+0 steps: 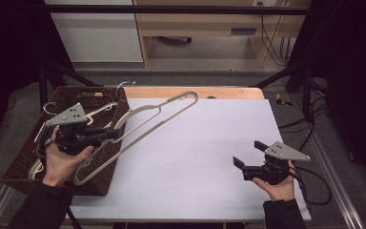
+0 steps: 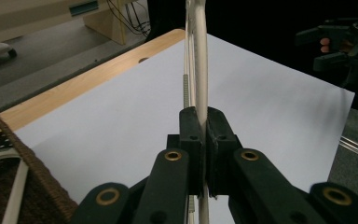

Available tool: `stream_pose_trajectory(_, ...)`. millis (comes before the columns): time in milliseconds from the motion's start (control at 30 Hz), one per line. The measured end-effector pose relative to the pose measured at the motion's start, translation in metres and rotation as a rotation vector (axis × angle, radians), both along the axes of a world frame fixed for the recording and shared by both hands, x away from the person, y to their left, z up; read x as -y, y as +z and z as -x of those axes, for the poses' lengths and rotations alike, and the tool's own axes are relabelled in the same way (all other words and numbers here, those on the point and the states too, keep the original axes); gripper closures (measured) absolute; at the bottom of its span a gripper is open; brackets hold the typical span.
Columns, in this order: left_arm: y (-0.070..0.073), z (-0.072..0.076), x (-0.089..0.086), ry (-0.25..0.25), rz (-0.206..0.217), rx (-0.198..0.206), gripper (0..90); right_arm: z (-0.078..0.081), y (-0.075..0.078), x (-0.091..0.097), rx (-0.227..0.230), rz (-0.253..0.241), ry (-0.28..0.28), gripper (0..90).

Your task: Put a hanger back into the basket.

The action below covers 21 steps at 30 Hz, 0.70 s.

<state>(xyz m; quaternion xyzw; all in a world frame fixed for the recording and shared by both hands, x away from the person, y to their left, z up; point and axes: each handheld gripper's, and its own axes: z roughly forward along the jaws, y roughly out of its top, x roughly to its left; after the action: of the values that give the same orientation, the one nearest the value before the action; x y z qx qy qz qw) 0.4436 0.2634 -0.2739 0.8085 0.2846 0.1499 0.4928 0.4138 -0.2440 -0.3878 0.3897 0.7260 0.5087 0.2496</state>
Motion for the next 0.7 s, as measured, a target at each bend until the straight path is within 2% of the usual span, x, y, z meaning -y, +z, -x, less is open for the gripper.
stream_pose_trajectory(233, 0.011, -0.009, -0.026, 0.031, -0.007, 0.027, 86.9, -0.001, -0.001, 0.001, -0.002, 0.005, -0.008, 5.7)
stream_pose_trajectory(467, 0.014, -0.02, -0.061, 0.084, 0.036, 0.031, 86.8, -0.001, -0.001, 0.002, -0.004, 0.009, -0.012, 5.4)
stream_pose_trajectory(700, 0.011, -0.031, -0.089, 0.133, 0.009, 0.014, 86.8, -0.002, -0.001, 0.001, -0.004, 0.01, -0.01, 5.4)
